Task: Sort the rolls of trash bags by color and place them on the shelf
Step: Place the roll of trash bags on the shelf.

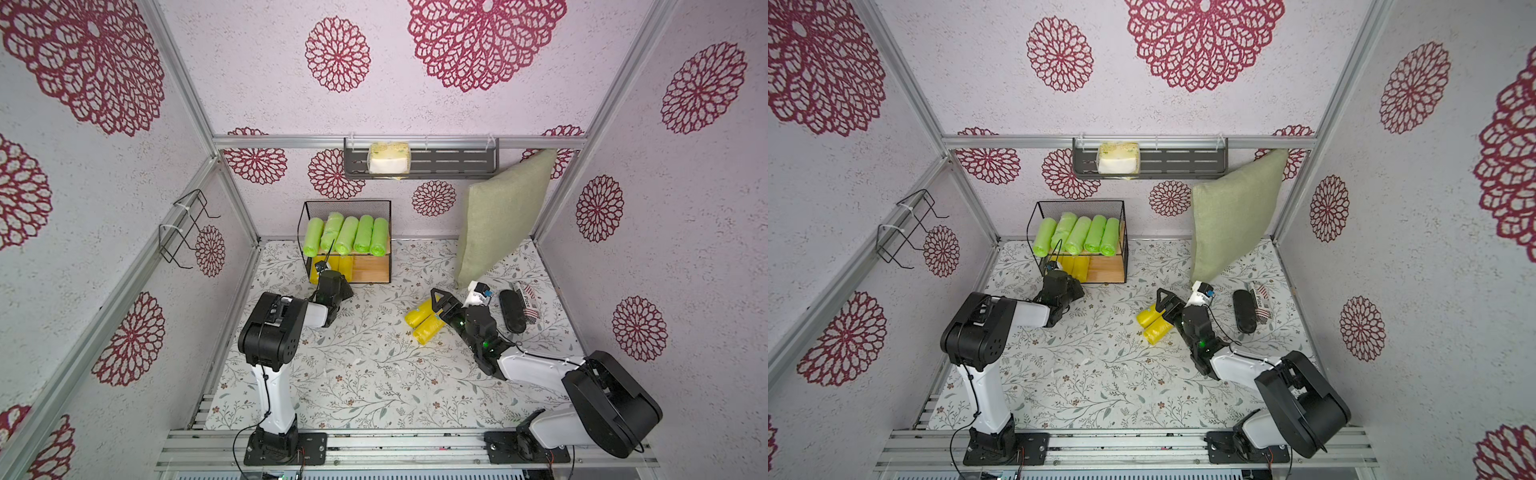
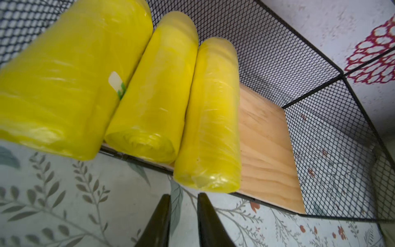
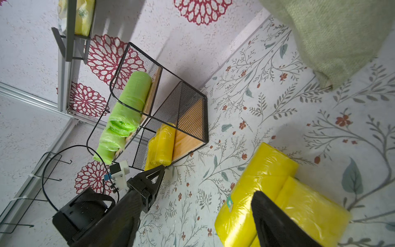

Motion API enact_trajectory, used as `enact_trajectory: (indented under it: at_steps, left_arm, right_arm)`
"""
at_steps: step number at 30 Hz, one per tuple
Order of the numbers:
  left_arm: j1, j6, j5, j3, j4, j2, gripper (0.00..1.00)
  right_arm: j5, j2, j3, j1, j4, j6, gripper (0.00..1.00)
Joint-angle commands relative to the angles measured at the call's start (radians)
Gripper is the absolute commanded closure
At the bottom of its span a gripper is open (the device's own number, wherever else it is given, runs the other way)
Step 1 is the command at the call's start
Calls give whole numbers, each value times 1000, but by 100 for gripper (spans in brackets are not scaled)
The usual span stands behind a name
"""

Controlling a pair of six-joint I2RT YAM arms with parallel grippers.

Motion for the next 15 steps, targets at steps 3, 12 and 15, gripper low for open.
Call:
enact_trajectory:
  at_steps: [3,12,15]
  left_arm:
    - [5,-46,35,-36,58,-28,67]
    - [-8,-94,98,-207,35,-250,52]
    - [-29,-70,112,-236,-17,-329,49]
  right_arm:
    - [-7,16,3,-4,-36,-21,15]
    - [-20,-32,13,-52,-331,-104,13]
    - [-92,-27,12,-84,-398,-120,12]
